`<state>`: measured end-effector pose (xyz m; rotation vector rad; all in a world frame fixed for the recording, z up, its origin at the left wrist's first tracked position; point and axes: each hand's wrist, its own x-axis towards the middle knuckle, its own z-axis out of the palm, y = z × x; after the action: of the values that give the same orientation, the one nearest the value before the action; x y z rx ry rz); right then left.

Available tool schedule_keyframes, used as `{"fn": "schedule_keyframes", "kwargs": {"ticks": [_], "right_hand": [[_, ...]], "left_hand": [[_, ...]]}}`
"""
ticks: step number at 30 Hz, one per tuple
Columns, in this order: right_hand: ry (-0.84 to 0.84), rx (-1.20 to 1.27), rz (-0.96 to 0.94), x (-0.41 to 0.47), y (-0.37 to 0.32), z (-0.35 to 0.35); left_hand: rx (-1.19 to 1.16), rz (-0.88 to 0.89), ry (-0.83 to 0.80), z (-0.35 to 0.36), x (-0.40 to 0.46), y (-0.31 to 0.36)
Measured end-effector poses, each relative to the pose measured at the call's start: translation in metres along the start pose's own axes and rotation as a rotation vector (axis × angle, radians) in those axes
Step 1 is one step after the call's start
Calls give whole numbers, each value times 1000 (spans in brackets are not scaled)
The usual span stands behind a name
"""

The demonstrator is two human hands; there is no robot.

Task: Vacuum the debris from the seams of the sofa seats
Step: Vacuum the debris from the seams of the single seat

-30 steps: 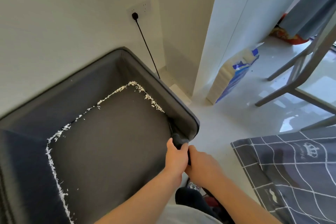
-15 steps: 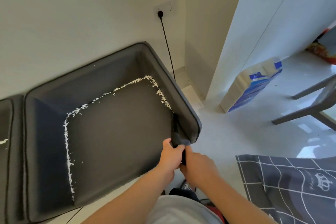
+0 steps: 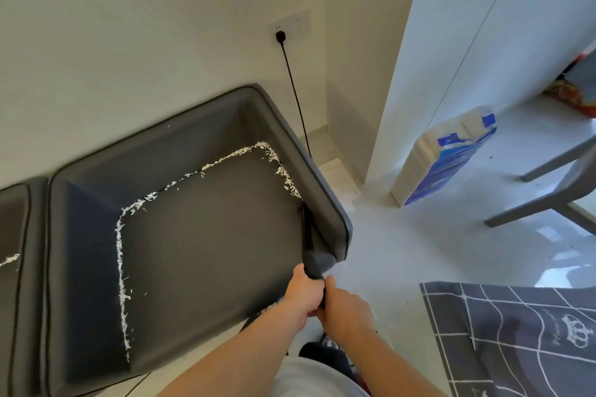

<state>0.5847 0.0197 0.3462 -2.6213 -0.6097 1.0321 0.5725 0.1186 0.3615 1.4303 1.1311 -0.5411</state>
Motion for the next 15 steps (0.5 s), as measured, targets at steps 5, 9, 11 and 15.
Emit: {"fn": "schedule_keyframes", "kwargs": {"ticks": [5, 9, 11, 15], "right_hand": [[38, 157, 35, 10, -3, -22], [92, 186, 23, 9, -6, -35], [107, 130, 16, 11, -13, -36], [64, 3, 23, 27, -32, -31]], "left_hand": [[-51, 121, 45, -5, -6, 12], [-62, 193, 69, -7, -6, 24], [-95, 184, 77, -11, -3, 25], [-130, 118, 61, -27, 4, 29]]}}
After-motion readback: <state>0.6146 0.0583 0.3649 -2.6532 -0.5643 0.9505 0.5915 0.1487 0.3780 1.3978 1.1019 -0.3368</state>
